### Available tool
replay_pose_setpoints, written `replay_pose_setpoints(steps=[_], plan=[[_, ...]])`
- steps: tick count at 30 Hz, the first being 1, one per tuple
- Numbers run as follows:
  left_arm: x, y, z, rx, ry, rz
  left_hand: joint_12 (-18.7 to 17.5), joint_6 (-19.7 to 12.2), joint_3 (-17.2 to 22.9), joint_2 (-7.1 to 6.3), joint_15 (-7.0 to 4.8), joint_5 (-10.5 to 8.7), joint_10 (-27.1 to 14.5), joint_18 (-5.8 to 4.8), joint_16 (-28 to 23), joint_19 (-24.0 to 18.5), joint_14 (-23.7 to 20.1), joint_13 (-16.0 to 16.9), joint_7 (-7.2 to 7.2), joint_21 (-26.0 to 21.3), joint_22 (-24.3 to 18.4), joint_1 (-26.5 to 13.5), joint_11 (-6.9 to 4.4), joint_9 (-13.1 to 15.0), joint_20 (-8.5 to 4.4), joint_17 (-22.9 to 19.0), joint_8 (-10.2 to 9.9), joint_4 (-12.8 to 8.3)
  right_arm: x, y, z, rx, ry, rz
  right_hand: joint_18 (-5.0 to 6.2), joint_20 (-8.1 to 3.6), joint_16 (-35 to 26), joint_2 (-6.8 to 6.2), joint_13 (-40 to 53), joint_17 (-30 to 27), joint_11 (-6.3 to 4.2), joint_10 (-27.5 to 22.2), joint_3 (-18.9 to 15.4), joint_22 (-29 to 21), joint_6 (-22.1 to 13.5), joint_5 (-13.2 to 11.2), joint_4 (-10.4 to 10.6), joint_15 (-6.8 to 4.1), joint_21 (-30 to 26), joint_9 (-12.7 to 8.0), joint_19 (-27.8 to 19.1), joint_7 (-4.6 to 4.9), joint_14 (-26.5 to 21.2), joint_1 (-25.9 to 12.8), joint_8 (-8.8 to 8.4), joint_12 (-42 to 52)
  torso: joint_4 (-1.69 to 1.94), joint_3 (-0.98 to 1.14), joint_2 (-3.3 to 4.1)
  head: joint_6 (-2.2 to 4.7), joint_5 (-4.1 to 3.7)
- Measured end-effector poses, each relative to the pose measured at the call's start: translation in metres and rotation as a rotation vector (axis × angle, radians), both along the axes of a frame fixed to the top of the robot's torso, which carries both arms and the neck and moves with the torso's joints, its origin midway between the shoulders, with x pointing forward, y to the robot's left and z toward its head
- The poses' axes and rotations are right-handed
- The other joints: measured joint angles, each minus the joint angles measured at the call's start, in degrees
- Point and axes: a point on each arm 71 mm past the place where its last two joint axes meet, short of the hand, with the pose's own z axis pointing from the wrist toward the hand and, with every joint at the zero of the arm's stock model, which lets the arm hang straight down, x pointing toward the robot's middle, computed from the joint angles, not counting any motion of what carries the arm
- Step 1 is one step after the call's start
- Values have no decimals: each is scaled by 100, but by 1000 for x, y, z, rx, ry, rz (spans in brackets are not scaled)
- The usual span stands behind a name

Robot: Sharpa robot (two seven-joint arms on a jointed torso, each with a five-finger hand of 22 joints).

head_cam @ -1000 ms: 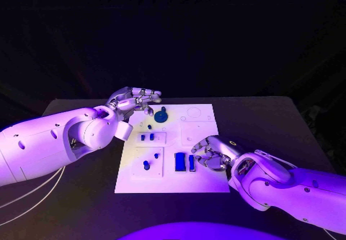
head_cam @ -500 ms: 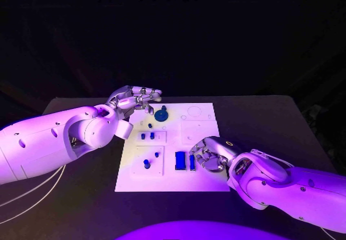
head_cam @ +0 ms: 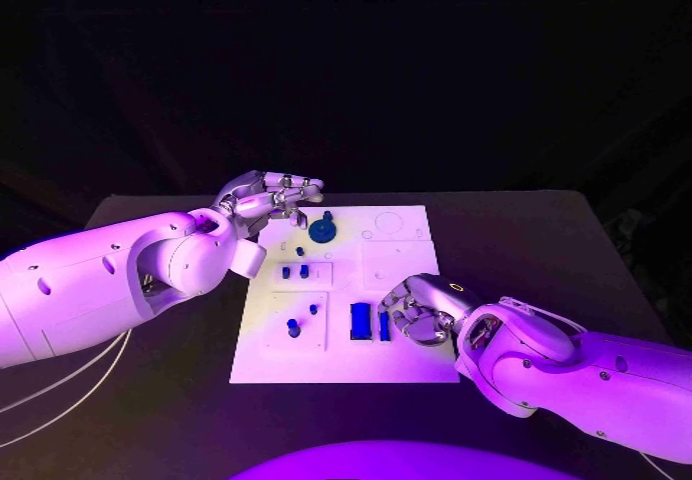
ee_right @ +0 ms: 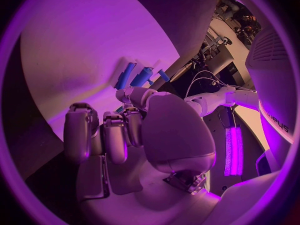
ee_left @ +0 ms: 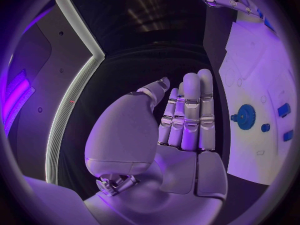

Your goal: Assemble the parts on the task board

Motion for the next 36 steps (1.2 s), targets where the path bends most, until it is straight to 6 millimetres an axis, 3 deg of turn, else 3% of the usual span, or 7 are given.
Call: replay_pose_setpoints(steps=[3,12,15,24,28,33,36], plan=[[0,0,0,0,0,0,0,0,0,0,0,0,0,0,0,0,0,0,0,0,0,0,0,0,0,0,0,0,-1,0,0,5,-2,-2,0,0,0,-10,0,0,0,0,0,0,19,-110,0,0,0,-2,0,4,0,-120,26,0,0,0,0,10,-5],[0,0,0,0,0,0,0,0,0,0,0,0,0,0,0,0,0,0,0,0,0,0,0,0,0,0,0,0,1,-3,0,37,-31,-25,0,52,0,-165,-1,0,21,-21,-720,-1,-693,-1465,154,40,-62,-314,10,5,-1,-452,-38,-66,3,-2,5,41,-9],[0,0,0,0,0,0,0,0,0,0,0,0,0,0,0,0,0,0,0,0,0,0,0,0,0,0,0,0,2,-5,0,45,-43,-34,1,52,0,-165,-1,-1,21,-21,-932,-1,-716,-1856,165,40,-86,-358,10,0,-1,-451,-38,-66,5,-2,5,43,-9],[0,0,0,1,1,0,0,0,0,0,0,0,0,1,0,0,0,0,0,0,-5,0,0,0,0,0,0,0,7,-7,-4,40,-53,-48,0,83,0,-171,-1,-1,20,-21,-1337,-2,-560,-2617,170,40,-86,-409,20,19,-1,-318,23,-66,4,-1,6,25,2],[0,1,0,1,1,0,0,0,0,0,0,0,0,0,0,0,0,0,0,0,-5,0,0,1,0,0,0,0,8,-6,-7,35,-50,-50,0,93,0,-151,-1,-1,37,-5,-1487,-2,-299,-2733,228,81,-86,-395,10,15,-1,-297,166,-4,3,2,8,19,12],[0,1,0,1,2,0,0,0,0,0,0,0,0,0,0,0,0,0,0,0,-5,0,0,1,0,0,0,0,7,-3,-10,32,-48,-47,0,93,0,-151,-1,-1,28,-9,-1706,-2,107,-2764,276,81,-86,-299,10,-81,-1,-297,437,61,4,4,8,3,16],[0,1,0,1,2,0,0,0,0,0,0,0,0,0,0,0,0,0,0,0,-4,0,0,1,0,0,0,0,7,-2,-13,27,-46,-51,0,80,0,-110,-2,-1,-111,-4,-1900,-2,352,-2765,313,-14,-86,-202,18,-225,-6,-256,683,68,4,4,8,-3,24]])
